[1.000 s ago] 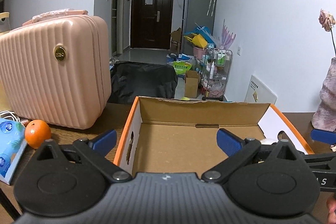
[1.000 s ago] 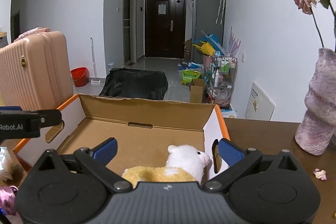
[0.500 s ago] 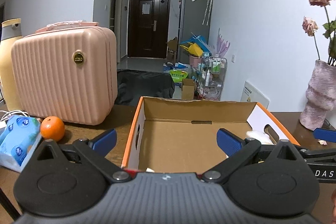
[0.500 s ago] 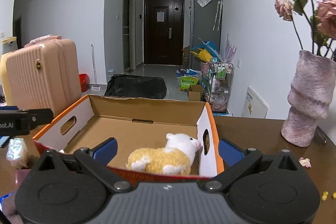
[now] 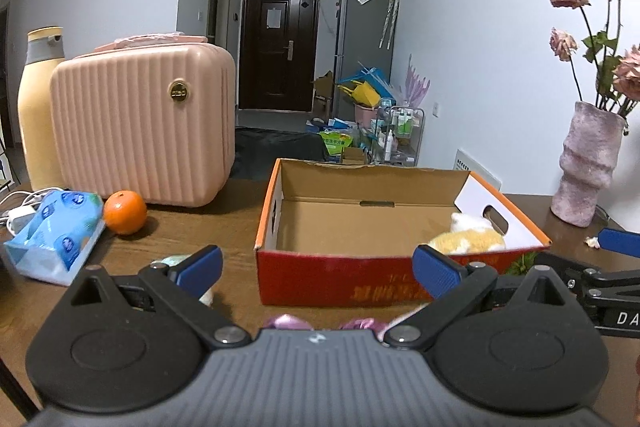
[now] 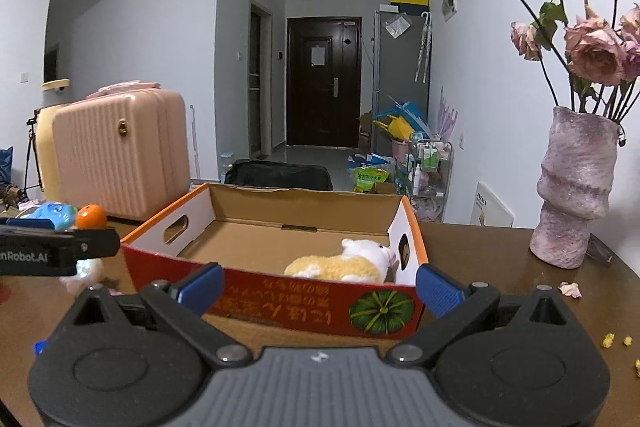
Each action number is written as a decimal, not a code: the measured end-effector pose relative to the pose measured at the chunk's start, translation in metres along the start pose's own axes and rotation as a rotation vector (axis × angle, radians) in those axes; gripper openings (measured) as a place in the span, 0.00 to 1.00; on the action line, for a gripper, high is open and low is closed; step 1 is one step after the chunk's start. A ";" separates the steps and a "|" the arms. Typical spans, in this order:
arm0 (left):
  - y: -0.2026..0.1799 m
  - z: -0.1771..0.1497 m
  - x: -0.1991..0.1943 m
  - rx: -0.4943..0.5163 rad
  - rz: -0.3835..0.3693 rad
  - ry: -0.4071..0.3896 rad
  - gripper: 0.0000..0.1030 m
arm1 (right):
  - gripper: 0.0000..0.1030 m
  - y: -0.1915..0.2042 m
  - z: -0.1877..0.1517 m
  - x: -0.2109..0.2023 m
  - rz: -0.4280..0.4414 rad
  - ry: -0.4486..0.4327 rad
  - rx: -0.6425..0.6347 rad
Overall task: Organize soft objects
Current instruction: 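Lower the plush toy into the box and open the right gripper, then move the right gripper back to the pink sponge and grasp it, then lift the pink sponge with the right gripper, then close the left gripper on the white round sponge while the right gripper holds the pink sponge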
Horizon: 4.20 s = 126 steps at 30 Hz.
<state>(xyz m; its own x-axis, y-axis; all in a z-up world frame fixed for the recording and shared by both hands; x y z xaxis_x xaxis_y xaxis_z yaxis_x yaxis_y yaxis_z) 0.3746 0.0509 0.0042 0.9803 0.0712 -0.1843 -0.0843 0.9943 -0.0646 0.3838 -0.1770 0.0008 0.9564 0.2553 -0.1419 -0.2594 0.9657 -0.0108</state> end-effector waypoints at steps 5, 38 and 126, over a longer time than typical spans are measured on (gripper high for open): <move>0.005 -0.006 -0.023 0.009 -0.002 -0.004 1.00 | 1.00 0.007 -0.007 -0.025 0.009 -0.004 -0.007; 0.052 -0.047 -0.138 0.015 -0.011 0.029 1.00 | 1.00 0.068 -0.052 -0.126 0.052 0.022 -0.027; -0.009 -0.086 -0.087 0.157 -0.079 0.139 1.00 | 0.82 0.016 -0.059 -0.084 -0.088 0.036 -0.064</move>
<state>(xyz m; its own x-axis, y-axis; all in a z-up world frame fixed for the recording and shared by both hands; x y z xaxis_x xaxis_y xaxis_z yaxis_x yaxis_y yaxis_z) 0.2745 0.0286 -0.0635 0.9479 -0.0079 -0.3186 0.0311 0.9972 0.0678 0.2917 -0.1855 -0.0463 0.9707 0.1672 -0.1726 -0.1842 0.9789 -0.0879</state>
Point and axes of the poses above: each gripper's, at about its wrist camera, not at the fingertips, and x roughly the way its jaws point, y to its left, z to its top, the point moved 7 cm from there along x, roughly the way its jaws point, and after that the axes turned 14 degrees about -y, right-handed, at the moved point
